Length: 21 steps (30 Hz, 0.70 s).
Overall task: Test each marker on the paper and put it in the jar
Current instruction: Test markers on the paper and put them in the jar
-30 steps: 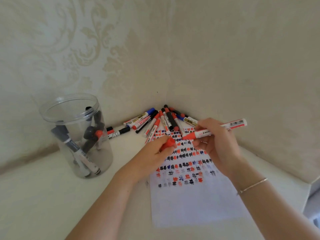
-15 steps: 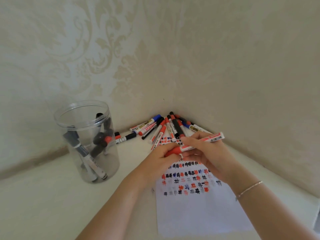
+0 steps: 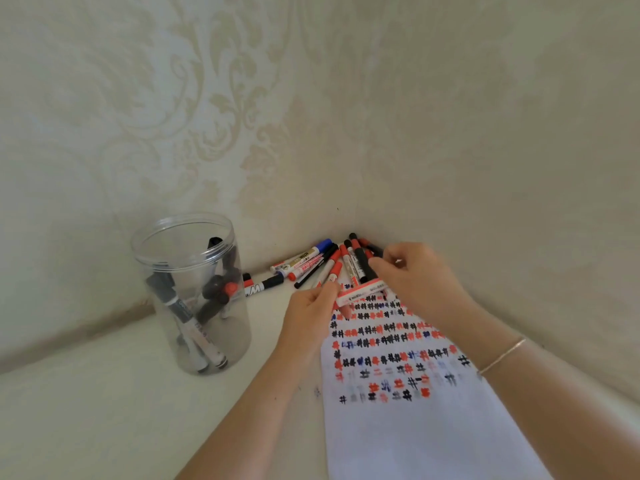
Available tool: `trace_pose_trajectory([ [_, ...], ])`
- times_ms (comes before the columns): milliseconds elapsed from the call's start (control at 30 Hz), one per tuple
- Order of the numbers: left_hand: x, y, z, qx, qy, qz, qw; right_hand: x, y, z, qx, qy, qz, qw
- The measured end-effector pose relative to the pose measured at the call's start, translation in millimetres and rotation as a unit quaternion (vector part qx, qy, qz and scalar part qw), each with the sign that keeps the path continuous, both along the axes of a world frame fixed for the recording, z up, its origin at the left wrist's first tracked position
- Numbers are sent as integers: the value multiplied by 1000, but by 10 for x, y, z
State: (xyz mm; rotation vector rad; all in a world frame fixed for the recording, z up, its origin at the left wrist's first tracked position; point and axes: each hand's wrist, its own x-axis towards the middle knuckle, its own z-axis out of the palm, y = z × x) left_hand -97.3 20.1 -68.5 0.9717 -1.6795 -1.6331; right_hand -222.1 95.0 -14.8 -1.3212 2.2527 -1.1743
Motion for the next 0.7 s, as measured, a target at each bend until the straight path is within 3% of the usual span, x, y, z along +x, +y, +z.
trace_pose_trajectory([
  [67,17,-2,-19,-6,-1,34,999,70,-78,-64,14,50,-3,999],
  [133,40,0,-23,-27,-12,67,997,84,-128,-85,14,38,-1,999],
  [300,71,71,7,-78,-26,111,990,100,-191,-14,9,-34,13,999],
  [367,96,108,90,-129,-1,121,984,58,-178,68,-14,-139,42,989],
  [433,139,144,299,-233,44,142,961,8,-168,137,-83,-288,73,951],
  [500,194,162,608,-330,88,164,925,15,-208,177,-154,-412,114,891],
  [600,323,88,1008,-444,103,209,865,183,-384,185,-182,-519,180,815],
  [667,451,-20,1166,-492,90,234,834,294,-530,150,-122,-506,173,836],
  [700,527,-88,1216,-504,90,249,822,320,-606,97,-79,-439,144,883],
])
